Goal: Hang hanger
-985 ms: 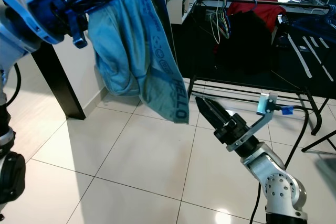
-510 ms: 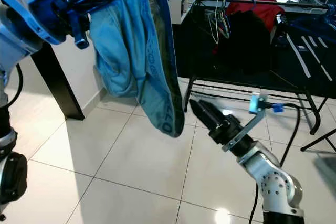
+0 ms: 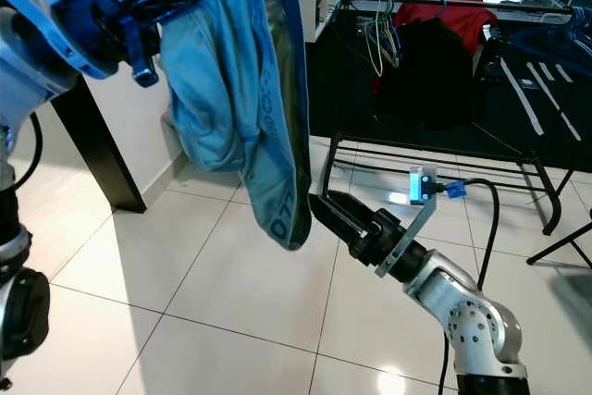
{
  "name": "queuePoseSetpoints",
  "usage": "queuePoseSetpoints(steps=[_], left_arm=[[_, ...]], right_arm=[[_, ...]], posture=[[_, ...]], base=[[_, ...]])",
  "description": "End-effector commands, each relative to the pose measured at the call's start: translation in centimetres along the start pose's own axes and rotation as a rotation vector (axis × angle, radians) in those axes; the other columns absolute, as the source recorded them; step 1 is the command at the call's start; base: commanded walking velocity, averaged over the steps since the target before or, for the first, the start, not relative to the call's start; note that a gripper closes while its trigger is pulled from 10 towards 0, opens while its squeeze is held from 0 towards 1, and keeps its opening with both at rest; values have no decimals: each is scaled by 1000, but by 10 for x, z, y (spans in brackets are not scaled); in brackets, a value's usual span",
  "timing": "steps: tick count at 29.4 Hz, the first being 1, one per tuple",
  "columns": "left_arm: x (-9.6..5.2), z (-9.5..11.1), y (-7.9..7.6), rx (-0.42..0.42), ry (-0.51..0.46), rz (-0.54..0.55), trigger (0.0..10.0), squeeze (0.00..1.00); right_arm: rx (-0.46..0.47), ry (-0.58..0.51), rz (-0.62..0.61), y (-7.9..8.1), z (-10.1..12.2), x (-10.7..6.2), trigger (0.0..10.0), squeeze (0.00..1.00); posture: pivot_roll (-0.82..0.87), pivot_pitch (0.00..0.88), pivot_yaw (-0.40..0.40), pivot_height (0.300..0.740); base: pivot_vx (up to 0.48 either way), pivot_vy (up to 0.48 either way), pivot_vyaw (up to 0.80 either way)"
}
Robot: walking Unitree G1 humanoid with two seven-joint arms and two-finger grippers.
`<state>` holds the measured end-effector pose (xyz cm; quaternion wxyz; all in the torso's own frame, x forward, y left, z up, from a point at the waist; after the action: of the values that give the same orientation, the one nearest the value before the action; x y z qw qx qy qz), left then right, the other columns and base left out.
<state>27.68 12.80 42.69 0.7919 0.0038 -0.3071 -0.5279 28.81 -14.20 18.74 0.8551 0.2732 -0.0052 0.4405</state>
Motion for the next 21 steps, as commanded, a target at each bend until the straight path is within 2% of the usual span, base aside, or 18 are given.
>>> queuePoseSetpoints(steps=[1, 5, 8, 11, 16, 21], left_arm=[[1, 0, -3, -11, -7, -12, 0, 0], [1, -1, -3, -12, -7, -11, 0, 0], [0, -1, -2, -11, -6, -1, 0, 0], [0, -1, -2, -12, -6, 1, 0, 0], [0, -2, -2, -13, -7, 1, 0, 0], [2, -2, -4, -16, -10, -2, 0, 0]], right_arm=[[-4, 16, 33, 6, -2, 1, 10000, 0], [-3, 8, 70, 12, -1, 0, 10000, 0], [-8, 2, 135, 22, 1, -4, 10000, 0], [-9, 5, 144, 24, 0, -5, 10000, 0], [-11, 15, 145, 24, -1, -5, 10000, 0], [-24, 39, 95, 17, -4, -3, 10000, 0]], posture=[[11, 47, -16, 740], [11, 47, -16, 740], [9, 50, -17, 740], [9, 50, -17, 740], [8, 48, -16, 740], [10, 47, -18, 740]], base=[[0, 0, 0], [0, 0, 0], [0, 0, 0], [0, 0, 0], [0, 0, 0], [0, 0, 0]])
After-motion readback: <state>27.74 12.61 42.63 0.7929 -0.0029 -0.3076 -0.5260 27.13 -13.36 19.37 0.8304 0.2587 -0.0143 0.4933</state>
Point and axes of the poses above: a point about 5 cm out from each wrist's last joint towards the gripper, its own x axis pointing out of the wrist towards the gripper, its own z axis along the axis of the wrist's last joint, y = z × x, the point moved 2 cm from there along x, pointing out of the wrist towards the gripper, and after that the axes turned 4 degrees about -x, right-handed, at the moved point
